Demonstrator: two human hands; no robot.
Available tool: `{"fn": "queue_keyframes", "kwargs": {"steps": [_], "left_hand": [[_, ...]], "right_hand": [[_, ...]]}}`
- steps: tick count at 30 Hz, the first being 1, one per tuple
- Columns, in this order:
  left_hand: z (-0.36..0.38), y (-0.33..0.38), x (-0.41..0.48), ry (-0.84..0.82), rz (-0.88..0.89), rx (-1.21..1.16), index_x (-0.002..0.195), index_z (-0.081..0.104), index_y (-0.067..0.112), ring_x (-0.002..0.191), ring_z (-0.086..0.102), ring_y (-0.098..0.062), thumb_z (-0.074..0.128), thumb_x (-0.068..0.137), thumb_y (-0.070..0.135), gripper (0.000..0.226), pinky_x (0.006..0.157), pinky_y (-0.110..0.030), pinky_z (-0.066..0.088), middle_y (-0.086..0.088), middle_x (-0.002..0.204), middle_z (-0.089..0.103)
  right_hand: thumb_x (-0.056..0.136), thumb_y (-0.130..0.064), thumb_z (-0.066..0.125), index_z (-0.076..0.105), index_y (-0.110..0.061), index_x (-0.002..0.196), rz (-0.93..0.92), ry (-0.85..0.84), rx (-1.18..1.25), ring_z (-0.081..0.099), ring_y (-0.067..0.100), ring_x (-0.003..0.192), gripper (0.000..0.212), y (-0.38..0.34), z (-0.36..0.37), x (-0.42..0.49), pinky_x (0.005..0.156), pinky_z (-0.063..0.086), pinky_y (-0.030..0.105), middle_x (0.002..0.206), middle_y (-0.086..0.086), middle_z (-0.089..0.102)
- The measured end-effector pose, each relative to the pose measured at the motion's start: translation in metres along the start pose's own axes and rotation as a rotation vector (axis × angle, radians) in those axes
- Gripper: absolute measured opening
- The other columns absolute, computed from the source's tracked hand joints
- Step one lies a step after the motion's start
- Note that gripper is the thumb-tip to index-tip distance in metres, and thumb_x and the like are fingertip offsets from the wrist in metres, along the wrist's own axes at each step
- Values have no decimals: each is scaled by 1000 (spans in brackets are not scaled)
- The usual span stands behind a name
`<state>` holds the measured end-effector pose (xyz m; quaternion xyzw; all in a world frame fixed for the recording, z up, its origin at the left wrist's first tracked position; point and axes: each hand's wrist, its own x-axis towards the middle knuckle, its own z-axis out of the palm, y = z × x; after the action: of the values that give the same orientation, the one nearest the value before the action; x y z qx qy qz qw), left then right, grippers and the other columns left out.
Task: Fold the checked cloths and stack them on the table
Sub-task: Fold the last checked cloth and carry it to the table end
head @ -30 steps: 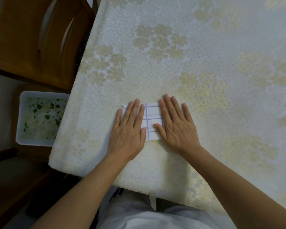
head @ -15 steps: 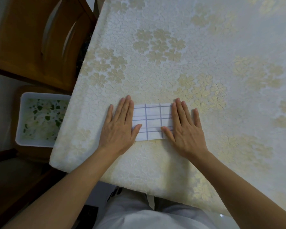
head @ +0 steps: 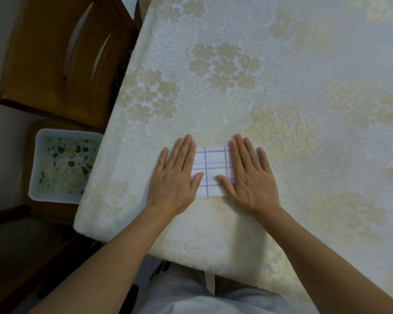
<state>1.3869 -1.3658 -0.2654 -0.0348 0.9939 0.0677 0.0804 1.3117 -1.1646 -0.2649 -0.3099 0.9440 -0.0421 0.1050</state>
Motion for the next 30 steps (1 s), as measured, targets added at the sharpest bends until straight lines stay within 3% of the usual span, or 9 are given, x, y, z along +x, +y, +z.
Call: {"fn": "queue_keyframes", "kwargs": {"steps": [8,9,11,12,14,18,24,30], "left_hand": [[-10,-4,-4,-62,-74,-103,159,0,9,154,-6,-17,16,102,52,73,125,-46,5,-5,168,-5],[-16,-3,-5,-53,-109,-182,159,2,10,154,-5,-17,20,102,51,73,125,-44,5,-5,168,-4],[-32,1,-10,43,-278,-389,157,21,9,152,15,-22,41,103,42,67,123,-41,18,-9,166,15],[-41,2,-12,129,-391,-475,152,35,8,144,29,-25,51,101,34,59,118,-42,30,-11,159,31],[-54,6,-17,233,-611,-560,135,53,9,123,44,-26,60,97,26,42,100,-36,43,-11,137,48],[-57,11,-23,165,-800,-682,110,59,15,102,52,-19,62,95,27,20,79,-27,37,-1,111,53],[-51,17,-23,134,-856,-690,96,61,16,85,53,-15,65,94,38,22,72,-26,36,3,93,55],[-47,26,-21,124,-947,-727,88,57,19,85,55,-16,68,93,33,18,71,-28,39,0,94,61]], "right_hand": [[99,-68,15,-7,-15,159,77,-60,87,-10,17,154,83,6,-10,-4,126,1,44,168,2,-10],[100,-67,19,-4,-15,160,117,-56,132,-5,19,155,83,7,-16,-6,126,5,43,168,4,-5],[101,-61,37,20,-13,157,270,42,234,27,28,148,76,7,-30,-13,117,30,43,161,13,27],[100,-56,46,35,-12,150,365,121,286,45,29,133,68,5,-36,-16,105,41,43,147,14,45],[97,-47,56,53,-12,131,543,181,449,59,25,104,49,-2,-45,-19,87,48,40,118,8,61],[97,-40,60,62,-15,106,734,91,677,61,19,90,27,-15,-47,-16,79,52,34,98,0,64],[97,-40,62,65,-13,103,911,25,701,56,16,79,28,-26,-48,-4,70,43,30,88,-3,61],[95,-35,64,61,-18,88,959,-28,725,61,21,80,19,-32,-46,3,86,54,45,81,-3,61]]}}
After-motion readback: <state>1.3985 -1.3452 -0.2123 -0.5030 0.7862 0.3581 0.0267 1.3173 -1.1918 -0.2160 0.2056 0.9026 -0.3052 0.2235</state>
